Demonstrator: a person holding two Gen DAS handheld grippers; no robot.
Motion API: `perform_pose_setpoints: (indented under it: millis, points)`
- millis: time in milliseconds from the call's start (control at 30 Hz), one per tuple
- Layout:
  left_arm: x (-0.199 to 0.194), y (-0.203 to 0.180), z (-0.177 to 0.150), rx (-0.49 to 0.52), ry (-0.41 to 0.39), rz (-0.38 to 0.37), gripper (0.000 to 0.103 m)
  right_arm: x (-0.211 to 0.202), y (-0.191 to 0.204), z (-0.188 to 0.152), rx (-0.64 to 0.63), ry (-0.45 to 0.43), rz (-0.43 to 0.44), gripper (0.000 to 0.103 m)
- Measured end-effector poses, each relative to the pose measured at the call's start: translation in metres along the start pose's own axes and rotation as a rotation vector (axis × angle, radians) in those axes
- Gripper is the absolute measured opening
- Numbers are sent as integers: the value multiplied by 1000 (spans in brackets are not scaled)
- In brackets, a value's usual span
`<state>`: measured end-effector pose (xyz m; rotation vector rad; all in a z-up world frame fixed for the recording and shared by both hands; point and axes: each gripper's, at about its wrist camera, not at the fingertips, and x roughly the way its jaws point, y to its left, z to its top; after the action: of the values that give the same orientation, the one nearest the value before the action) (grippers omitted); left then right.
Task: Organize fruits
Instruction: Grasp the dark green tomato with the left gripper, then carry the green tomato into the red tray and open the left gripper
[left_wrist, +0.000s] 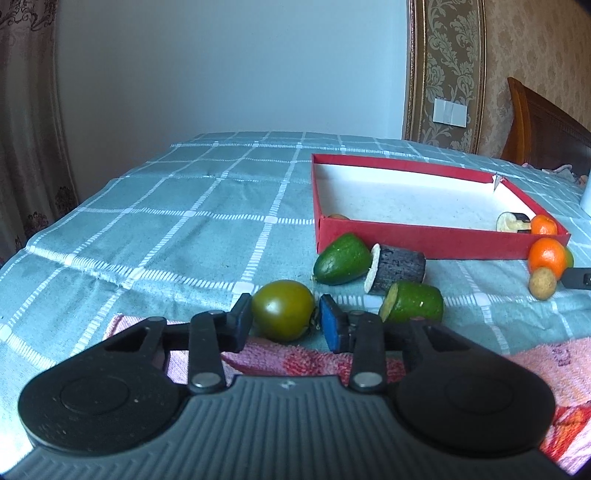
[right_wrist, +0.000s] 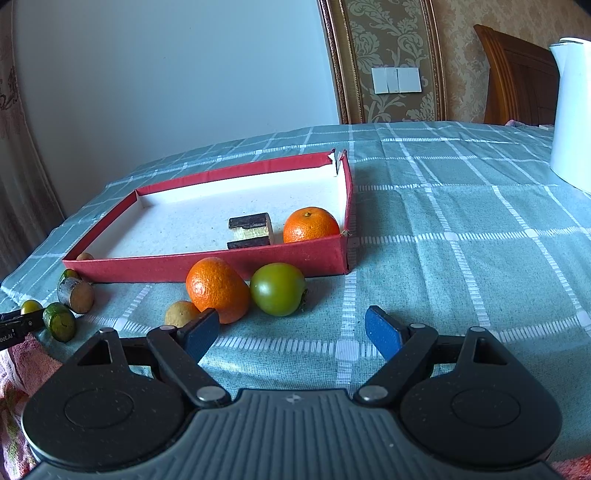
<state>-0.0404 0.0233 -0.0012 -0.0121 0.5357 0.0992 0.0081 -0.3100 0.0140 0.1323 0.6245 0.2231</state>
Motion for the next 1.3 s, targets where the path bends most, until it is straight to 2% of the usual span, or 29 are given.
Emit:
perform_pose_setpoints:
  millis: [500,833,1300]
  points:
    - [-4,0,5,-14,-1,2,32,0,0,0,-3,0,-8,86]
    - [-13,-30,51,36,-69,-14,32,-1,0,-1,3,-3,-2,87]
    - [26,-76,83,78,-48,-32,32,-2,-5,0,34,-13,21,87]
